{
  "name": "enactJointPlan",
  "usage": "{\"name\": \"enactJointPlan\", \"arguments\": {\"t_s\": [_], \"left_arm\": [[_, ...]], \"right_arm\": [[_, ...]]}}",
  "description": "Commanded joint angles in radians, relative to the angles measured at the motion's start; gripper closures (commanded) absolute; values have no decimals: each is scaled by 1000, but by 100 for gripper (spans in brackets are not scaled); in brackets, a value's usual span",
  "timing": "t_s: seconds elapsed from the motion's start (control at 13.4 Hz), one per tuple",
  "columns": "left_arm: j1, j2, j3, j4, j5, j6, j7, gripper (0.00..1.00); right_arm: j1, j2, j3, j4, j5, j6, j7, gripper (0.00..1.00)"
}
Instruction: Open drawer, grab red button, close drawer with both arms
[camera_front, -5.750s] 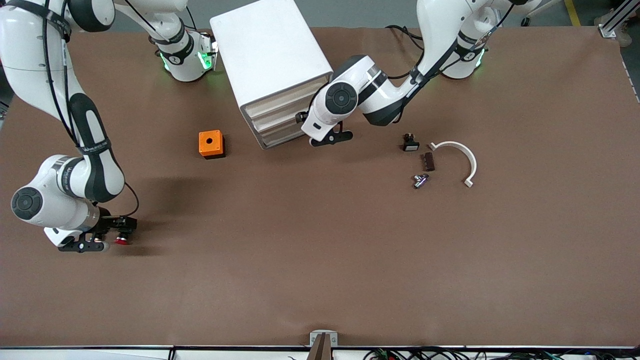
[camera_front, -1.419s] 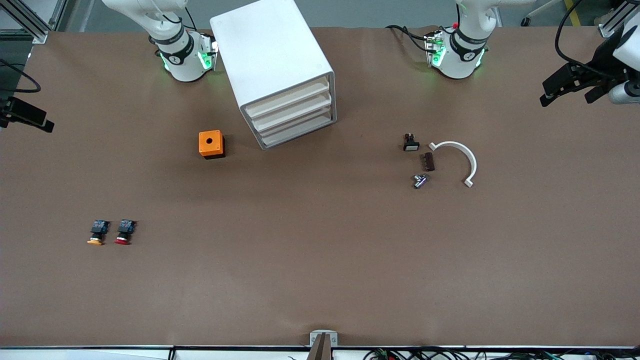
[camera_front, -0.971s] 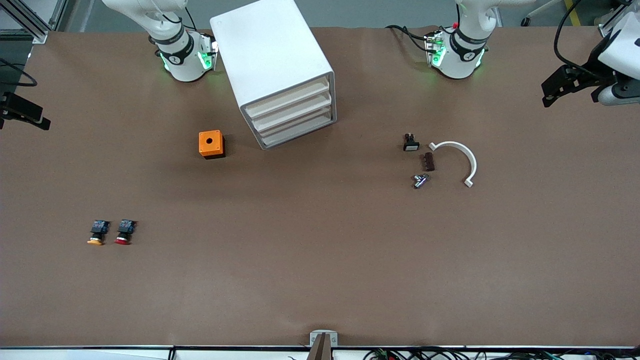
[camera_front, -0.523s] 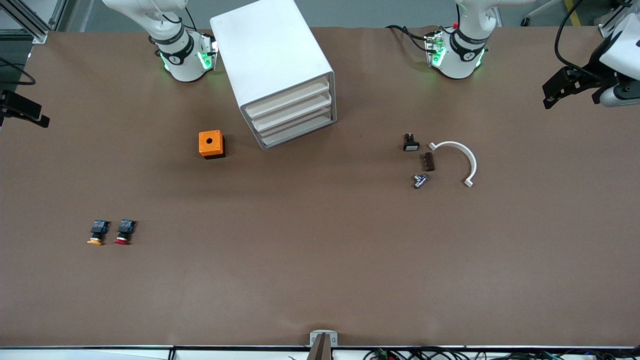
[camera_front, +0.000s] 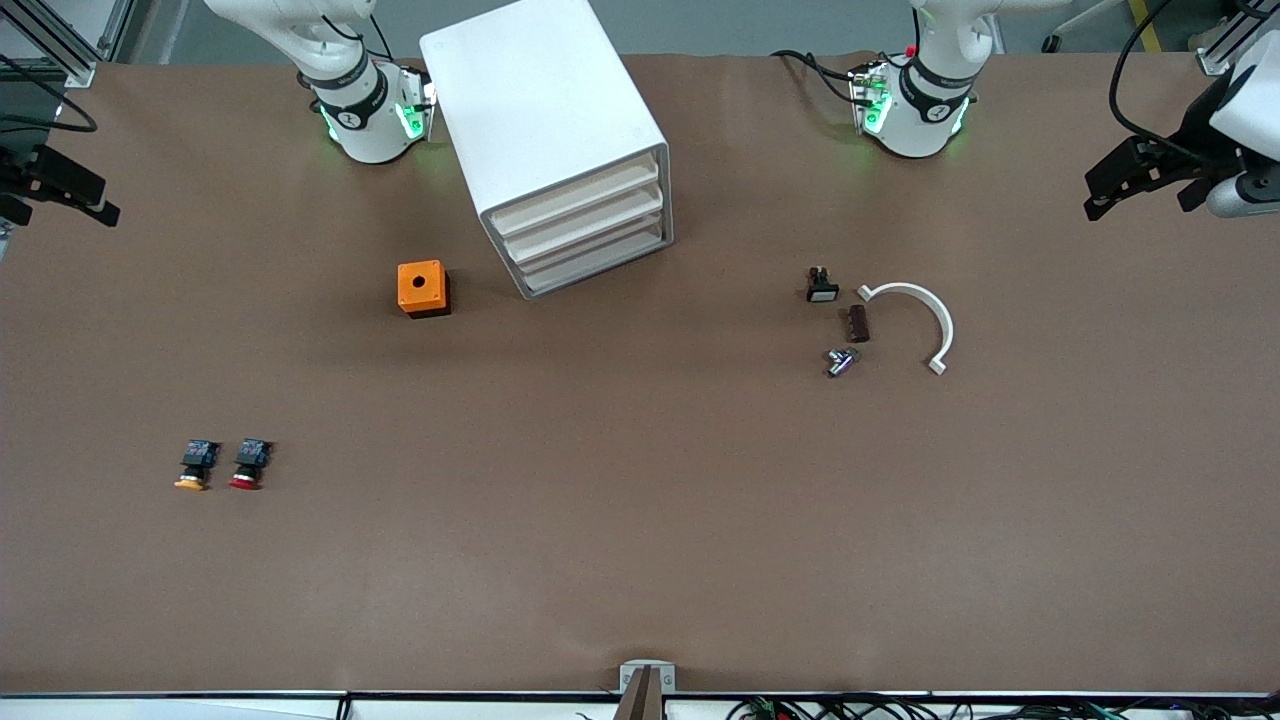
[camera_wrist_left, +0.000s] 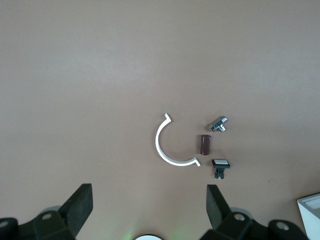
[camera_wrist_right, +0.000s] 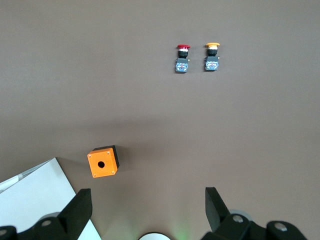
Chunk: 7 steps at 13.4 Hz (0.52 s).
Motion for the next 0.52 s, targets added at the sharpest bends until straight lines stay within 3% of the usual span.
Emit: {"name": "enactJointPlan", "arguments": {"t_s": [0.0,0.45], "left_arm": [[6,13,1,28,-12,3,17,0],[6,26,1,35,-14,-3,19,0]], "right_arm": [[-4,-30,2,-30,11,-10,6,0],[-3,-27,5,-10,14,-4,0,0]]}}
